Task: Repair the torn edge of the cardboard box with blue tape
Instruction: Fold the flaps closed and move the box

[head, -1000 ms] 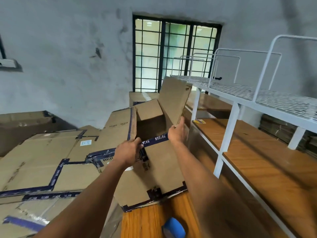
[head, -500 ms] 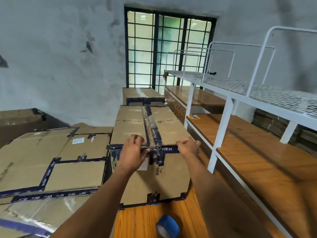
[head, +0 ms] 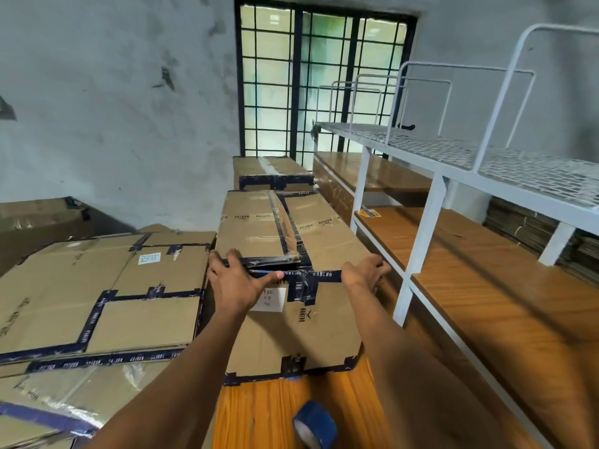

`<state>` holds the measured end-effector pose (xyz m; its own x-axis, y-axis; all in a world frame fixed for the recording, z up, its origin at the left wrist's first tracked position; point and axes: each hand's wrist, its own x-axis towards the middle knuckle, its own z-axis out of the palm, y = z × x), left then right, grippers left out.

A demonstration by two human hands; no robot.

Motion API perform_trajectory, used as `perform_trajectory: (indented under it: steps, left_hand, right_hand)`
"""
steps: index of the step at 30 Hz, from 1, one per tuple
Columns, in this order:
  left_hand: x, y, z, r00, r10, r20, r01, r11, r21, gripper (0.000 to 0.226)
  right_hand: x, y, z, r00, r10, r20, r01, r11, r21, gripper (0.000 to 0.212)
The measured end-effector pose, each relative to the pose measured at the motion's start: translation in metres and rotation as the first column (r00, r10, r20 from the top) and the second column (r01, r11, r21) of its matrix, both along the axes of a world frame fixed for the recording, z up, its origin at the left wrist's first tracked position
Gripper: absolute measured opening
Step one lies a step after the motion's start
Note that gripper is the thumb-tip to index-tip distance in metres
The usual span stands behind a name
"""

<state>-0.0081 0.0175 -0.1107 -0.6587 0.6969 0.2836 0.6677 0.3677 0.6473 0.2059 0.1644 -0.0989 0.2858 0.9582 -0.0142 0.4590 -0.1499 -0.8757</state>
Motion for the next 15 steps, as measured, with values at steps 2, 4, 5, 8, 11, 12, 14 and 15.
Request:
perform_trajectory:
  steps: [2, 4, 5, 8, 11, 12, 14, 15]
  left_hand:
    - [0.013, 0.010, 0.002, 1.000, -0.021, -0.015, 0.021, 1.000, 0.012, 0.130]
    - [0.028, 0.021, 0.001, 0.999, -0.044, -0.024, 0.044, 0.999, 0.007, 0.129]
    - [0.034, 0.026, 0.000, 0.998, -0.057, -0.027, 0.057, 0.998, -0.005, 0.128]
    - [0.052, 0.040, -0.004, 0.995, -0.100, -0.028, 0.099, 0.994, -0.044, 0.123]
    - [0.058, 0.046, -0.008, 0.995, -0.078, -0.069, 0.075, 0.996, -0.041, 0.116]
    - [0.058, 0.046, -0.009, 0.995, -0.068, -0.075, 0.065, 0.997, -0.043, 0.116]
    - [0.056, 0.043, -0.011, 0.996, -0.057, -0.073, 0.052, 0.996, -0.067, 0.117]
    - [0.054, 0.041, -0.011, 0.996, -0.051, -0.073, 0.045, 0.995, -0.087, 0.117]
  right_hand:
    - [0.014, 0.006, 0.003, 1.000, -0.019, 0.022, 0.019, 1.000, 0.012, 0.080]
    - [0.029, 0.014, 0.004, 0.997, -0.042, 0.069, 0.040, 0.999, 0.031, 0.075]
    - [0.036, 0.018, 0.004, 0.994, -0.052, 0.091, 0.049, 0.998, 0.041, 0.072]
    - [0.054, 0.027, -0.003, 0.979, -0.071, 0.191, 0.055, 0.994, 0.090, 0.063]
    - [0.059, 0.030, -0.012, 0.950, -0.091, 0.300, 0.040, 0.984, 0.172, 0.047]
    - [0.057, 0.029, -0.016, 0.939, -0.098, 0.331, 0.029, 0.978, 0.208, 0.042]
    - [0.051, 0.026, -0.022, 0.927, -0.101, 0.362, 0.009, 0.969, 0.246, 0.034]
    - [0.047, 0.026, -0.024, 0.925, -0.090, 0.369, -0.004, 0.969, 0.246, 0.032]
